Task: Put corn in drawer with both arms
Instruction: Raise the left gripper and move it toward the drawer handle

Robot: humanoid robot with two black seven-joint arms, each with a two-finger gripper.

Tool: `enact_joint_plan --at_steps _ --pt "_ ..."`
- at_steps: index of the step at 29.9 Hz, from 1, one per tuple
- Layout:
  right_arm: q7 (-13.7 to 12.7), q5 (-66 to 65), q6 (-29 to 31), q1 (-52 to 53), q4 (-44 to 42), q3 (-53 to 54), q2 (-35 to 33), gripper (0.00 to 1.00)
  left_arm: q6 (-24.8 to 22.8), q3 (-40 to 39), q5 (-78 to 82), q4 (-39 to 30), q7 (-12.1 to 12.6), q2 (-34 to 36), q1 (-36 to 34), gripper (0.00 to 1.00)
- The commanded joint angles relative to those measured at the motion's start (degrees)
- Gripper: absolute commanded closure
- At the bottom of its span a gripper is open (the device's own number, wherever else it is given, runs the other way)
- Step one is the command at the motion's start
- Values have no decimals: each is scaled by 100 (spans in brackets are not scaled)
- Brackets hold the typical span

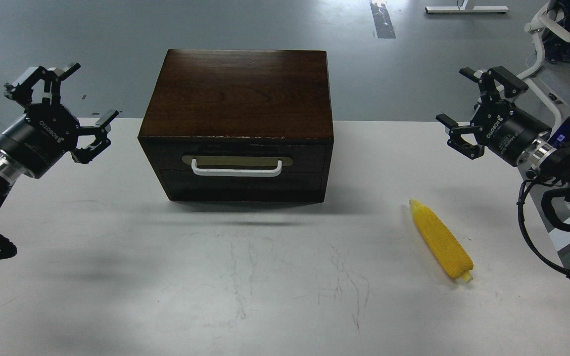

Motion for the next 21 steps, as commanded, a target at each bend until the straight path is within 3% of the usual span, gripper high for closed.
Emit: enact_joint_plan --at_steps 1,7,15,18,21 --pt "0 -6 0 -6 -2 9 -26 1 0 -40 -3 -16 0 -15 26 1" --pt "0 -6 0 -23 -2 0 -44 1 0 -66 15 54 0 -41 26 1" --pt "0 -32 0 -23 -11 0 -149 1 0 -496 190 1002 0 -41 -97 1" --pt "0 -68 0 -67 -11 0 -237 1 0 -514 1219 889 0 47 -510 1" --pt "0 -85 0 -138 -11 0 -272 1 0 -575 3044 257 0 327 -1054 1"
